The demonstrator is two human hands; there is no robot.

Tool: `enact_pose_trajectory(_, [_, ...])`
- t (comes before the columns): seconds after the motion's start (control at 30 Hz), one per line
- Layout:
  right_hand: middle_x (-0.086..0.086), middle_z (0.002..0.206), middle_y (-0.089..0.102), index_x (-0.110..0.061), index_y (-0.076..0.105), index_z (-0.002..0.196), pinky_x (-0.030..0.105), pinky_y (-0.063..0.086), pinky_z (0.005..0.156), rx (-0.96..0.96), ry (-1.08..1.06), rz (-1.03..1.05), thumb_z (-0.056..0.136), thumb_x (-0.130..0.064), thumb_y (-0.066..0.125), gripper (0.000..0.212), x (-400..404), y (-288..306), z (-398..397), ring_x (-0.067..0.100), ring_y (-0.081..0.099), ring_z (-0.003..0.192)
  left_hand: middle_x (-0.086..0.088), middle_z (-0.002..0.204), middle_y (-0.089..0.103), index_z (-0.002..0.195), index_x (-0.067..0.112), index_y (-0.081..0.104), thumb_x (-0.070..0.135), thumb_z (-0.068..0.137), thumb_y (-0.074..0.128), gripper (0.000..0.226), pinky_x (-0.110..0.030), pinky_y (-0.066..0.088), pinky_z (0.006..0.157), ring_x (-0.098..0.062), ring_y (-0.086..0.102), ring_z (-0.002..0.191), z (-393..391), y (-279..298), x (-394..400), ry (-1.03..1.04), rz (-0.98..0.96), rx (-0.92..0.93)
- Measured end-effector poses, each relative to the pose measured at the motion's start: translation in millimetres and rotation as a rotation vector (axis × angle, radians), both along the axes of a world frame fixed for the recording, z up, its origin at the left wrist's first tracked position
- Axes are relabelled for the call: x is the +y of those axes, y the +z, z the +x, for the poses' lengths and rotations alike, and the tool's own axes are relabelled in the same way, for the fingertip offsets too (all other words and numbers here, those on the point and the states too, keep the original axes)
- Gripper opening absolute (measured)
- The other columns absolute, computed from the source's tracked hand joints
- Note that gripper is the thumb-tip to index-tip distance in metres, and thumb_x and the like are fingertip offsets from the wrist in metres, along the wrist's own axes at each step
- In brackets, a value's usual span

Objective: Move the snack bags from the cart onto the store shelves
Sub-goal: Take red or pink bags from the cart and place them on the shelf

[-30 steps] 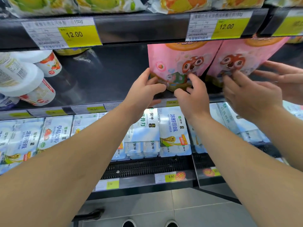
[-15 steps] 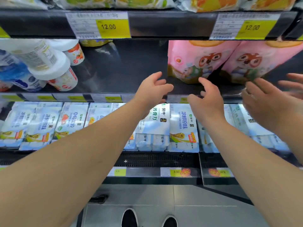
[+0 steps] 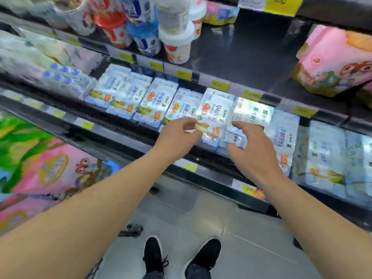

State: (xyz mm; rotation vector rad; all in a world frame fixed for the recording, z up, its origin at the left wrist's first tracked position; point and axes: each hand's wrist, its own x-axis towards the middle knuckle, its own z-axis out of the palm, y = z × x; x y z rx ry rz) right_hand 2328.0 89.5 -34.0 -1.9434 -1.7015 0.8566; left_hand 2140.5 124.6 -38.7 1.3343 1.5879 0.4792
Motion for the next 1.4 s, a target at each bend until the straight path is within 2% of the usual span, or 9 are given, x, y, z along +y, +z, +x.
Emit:
enact_pose_trajectory(0.23, [-0.001, 0.133, 0.054, -0.018, 0.055, 0.134, 0.022, 0.033, 0.103, 0.031, 0.336, 0.069, 0.086, -0.019, 0.061, 0.048, -15, 25, -147, 0.013, 0.047, 0.126, 0.008, 0.078, 0.069, 0.083, 0.035, 0.067, 0.025, 0.086, 0.067, 0.01, -0.037, 0.055, 0.076, -0.012, 0.064, 0.075, -156, 15, -62, 0.286, 0.152, 0.036])
enact_pose_trajectory(0.37, [-0.005, 0.127, 0.056, -0.02, 0.057, 0.129, 0.018, 0.031, 0.098, 0.033, 0.464, 0.052, 0.085, -0.015, 0.061, 0.044, -41, 30, -208, 0.011, 0.049, 0.121, 0.006, 0.074, 0.067, 0.083, 0.027, 0.067, 0.023, 0.083, 0.068, 0.004, -0.028, 0.047, 0.066, -0.011, 0.06, 0.069, -227, 17, -101, 0.386, 0.149, 0.078])
enact_pose_trajectory(0.57, [-0.005, 0.132, 0.054, -0.021, 0.055, 0.132, 0.018, 0.032, 0.1, -0.035, 0.688, 0.037, 0.088, -0.019, 0.062, 0.045, -66, 15, -312, 0.011, 0.048, 0.124, 0.011, 0.083, 0.067, 0.086, 0.023, 0.067, 0.021, 0.085, 0.068, 0.003, -0.025, 0.05, 0.072, -0.008, 0.062, 0.08, -340, 1, -167, 0.551, 0.109, 0.203])
enact_pose_trajectory(0.67, [-0.002, 0.129, 0.055, -0.018, 0.056, 0.129, 0.027, 0.038, 0.101, -0.097, 0.769, 0.022, 0.087, -0.02, 0.062, 0.043, -70, 1, -355, 0.015, 0.05, 0.122, 0.014, 0.082, 0.064, 0.087, 0.023, 0.066, 0.017, 0.085, 0.067, 0.006, -0.006, 0.04, 0.064, -0.005, 0.06, 0.078, -377, -9, -187, 0.612, 0.121, 0.246])
enact_pose_trajectory(0.73, [0.0, 0.122, 0.056, -0.018, 0.057, 0.126, 0.034, 0.044, 0.095, -0.144, 0.827, 0.014, 0.085, -0.02, 0.061, 0.041, -73, -13, -385, 0.02, 0.052, 0.115, 0.014, 0.081, 0.064, 0.088, 0.022, 0.067, 0.016, 0.084, 0.068, 0.008, -0.011, 0.043, 0.066, -0.008, 0.06, 0.079, -397, -14, -198, 0.631, 0.127, 0.273])
enact_pose_trajectory(0.8, [0.001, 0.119, 0.056, -0.018, 0.057, 0.125, 0.038, 0.047, 0.092, -0.159, 0.862, 0.0, 0.084, -0.02, 0.062, 0.041, -76, -24, -409, 0.022, 0.054, 0.111, 0.009, 0.084, 0.066, 0.091, 0.02, 0.067, 0.016, 0.083, 0.068, 0.009, -0.025, 0.048, 0.073, -0.013, 0.061, 0.082, -411, -21, -205, 0.627, 0.109, 0.306])
enact_pose_trajectory(1.03, [0.005, 0.112, 0.056, -0.011, 0.058, 0.11, 0.04, 0.048, 0.085, -0.201, 0.941, -0.089, 0.083, -0.02, 0.06, 0.029, -97, -66, -471, 0.026, 0.052, 0.105, -0.001, 0.102, 0.068, 0.11, 0.021, 0.062, 0.031, 0.084, 0.068, 0.029, -0.039, 0.052, 0.082, -0.026, 0.062, 0.099, -448, -66, -236, 0.426, -0.171, 0.548])
enact_pose_trajectory(1.17, [0.004, 0.12, 0.057, -0.013, 0.057, 0.122, 0.039, 0.047, 0.092, -0.2, 0.98, -0.114, 0.086, -0.018, 0.061, 0.036, -108, -81, -487, 0.023, 0.053, 0.111, -0.009, 0.093, 0.068, 0.09, 0.021, 0.064, 0.025, 0.088, 0.058, 0.007, -0.037, 0.049, 0.069, -0.033, 0.064, 0.093, -457, -83, -241, 0.28, -0.258, 0.585])
enact_pose_trajectory(1.4, [-0.005, 0.123, 0.059, -0.019, 0.046, 0.137, 0.032, 0.048, 0.094, -0.025, 0.724, -0.269, 0.083, -0.007, 0.064, 0.057, -108, -96, -483, 0.013, 0.056, 0.113, -0.007, 0.083, 0.064, 0.081, 0.029, 0.064, 0.019, 0.085, 0.055, 0.014, -0.038, 0.052, 0.066, -0.033, 0.059, 0.082, -449, -78, -238, 0.139, -0.19, 0.54])
